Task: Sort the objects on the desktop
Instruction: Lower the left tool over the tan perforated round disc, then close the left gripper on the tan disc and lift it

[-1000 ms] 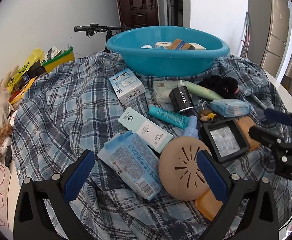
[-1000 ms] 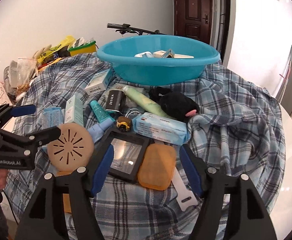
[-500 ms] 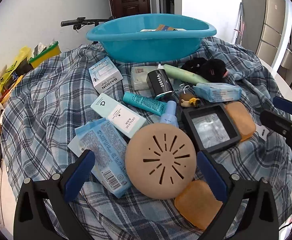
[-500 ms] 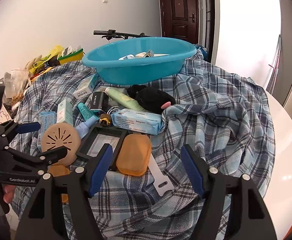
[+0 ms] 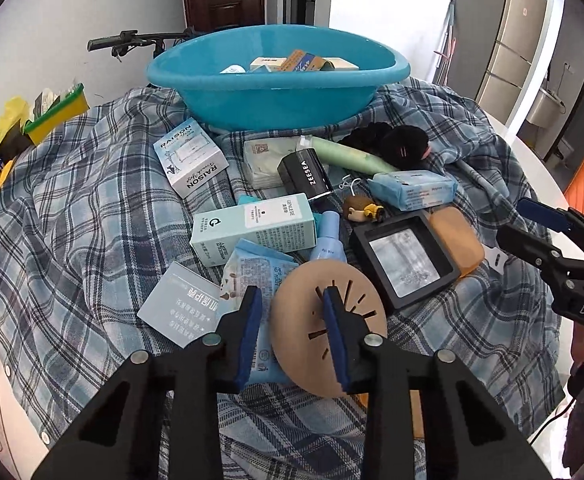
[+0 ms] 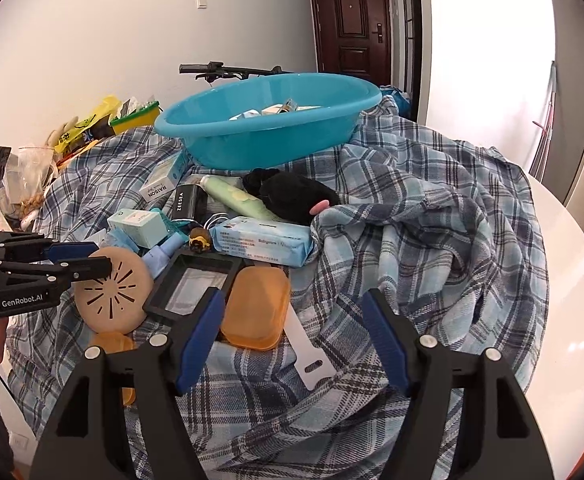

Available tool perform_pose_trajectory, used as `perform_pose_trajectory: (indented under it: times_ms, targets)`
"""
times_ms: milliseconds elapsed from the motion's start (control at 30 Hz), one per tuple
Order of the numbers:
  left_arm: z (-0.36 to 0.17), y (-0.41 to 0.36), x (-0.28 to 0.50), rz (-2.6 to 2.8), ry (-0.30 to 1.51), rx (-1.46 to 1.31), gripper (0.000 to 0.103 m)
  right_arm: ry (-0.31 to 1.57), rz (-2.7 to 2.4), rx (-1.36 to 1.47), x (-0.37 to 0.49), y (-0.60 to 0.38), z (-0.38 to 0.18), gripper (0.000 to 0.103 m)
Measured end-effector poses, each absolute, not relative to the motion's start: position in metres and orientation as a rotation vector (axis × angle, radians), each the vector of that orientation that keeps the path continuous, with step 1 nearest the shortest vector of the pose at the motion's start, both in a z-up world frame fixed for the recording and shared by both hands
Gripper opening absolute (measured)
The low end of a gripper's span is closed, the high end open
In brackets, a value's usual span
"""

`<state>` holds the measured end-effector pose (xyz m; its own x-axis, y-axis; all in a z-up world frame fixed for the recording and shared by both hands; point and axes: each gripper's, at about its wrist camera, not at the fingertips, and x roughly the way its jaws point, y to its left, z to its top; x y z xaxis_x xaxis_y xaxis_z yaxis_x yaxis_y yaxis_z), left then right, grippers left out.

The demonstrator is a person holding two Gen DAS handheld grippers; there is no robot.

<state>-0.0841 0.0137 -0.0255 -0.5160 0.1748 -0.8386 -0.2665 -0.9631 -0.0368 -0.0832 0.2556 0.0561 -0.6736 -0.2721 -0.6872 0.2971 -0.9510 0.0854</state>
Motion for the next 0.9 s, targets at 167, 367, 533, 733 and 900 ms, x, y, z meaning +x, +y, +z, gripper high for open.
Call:
perform_pose_trajectory:
  times_ms: [167,367,533,733,900]
  targets:
    - [-0.031,0.021,-0.082,2.483,0.159,-1.404,0.095,0.06,-2.618,1.047,-0.083,0.248,0.06,0.07]
    - [-0.038,0.027,-0.084,2.484,0.156,-1.405,0.091,0.093,-2.62,1.034,-0.08,0.243,0.062,0.07]
    - [-0.03,0.016,-0.08,2.487,0.088,-1.411,0.04,0.091,-2.631,1.044,-0.083,0.246,0.059,0.074]
    - [-0.017,0.018,-0.071,2.448,0.083,-1.365,0.028,0.076,-2.622,1.059,-0.084,0.245,0.055,0.074]
    - [-0.01,0.031,-0.066,2.395,0.077,-1.34,0.055,0.073,-2.621,1.059,-0.084,0.245,0.054,0.074]
